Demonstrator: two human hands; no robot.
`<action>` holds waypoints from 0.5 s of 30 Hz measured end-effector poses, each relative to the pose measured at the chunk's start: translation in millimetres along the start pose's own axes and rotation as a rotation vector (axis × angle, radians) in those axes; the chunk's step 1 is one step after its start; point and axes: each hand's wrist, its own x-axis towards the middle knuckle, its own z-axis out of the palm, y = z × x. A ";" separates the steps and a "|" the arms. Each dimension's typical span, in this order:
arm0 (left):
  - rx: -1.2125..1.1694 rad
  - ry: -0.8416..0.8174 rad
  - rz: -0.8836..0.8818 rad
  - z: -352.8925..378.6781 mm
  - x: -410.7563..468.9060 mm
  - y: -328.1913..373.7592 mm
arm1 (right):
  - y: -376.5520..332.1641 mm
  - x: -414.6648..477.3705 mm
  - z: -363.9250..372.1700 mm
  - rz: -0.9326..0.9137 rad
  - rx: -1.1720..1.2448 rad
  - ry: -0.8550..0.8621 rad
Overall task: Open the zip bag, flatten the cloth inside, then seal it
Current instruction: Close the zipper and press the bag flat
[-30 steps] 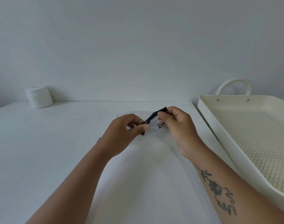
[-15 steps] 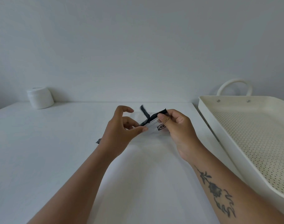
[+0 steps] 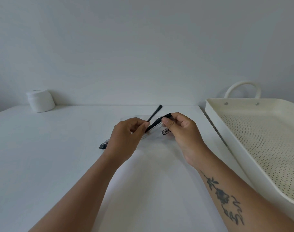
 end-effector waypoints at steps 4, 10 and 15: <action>-0.085 -0.006 -0.039 -1.2 1.0 0.1 | 0.3 -0.1 0.7 0.006 -0.014 -0.003; 0.000 -0.061 0.018 0.7 -0.6 -1.0 | -0.5 -0.8 -0.7 0.025 -0.031 0.015; -0.002 -0.031 0.077 0.8 1.0 -3.5 | -1.5 -1.1 0.5 0.024 -0.014 0.007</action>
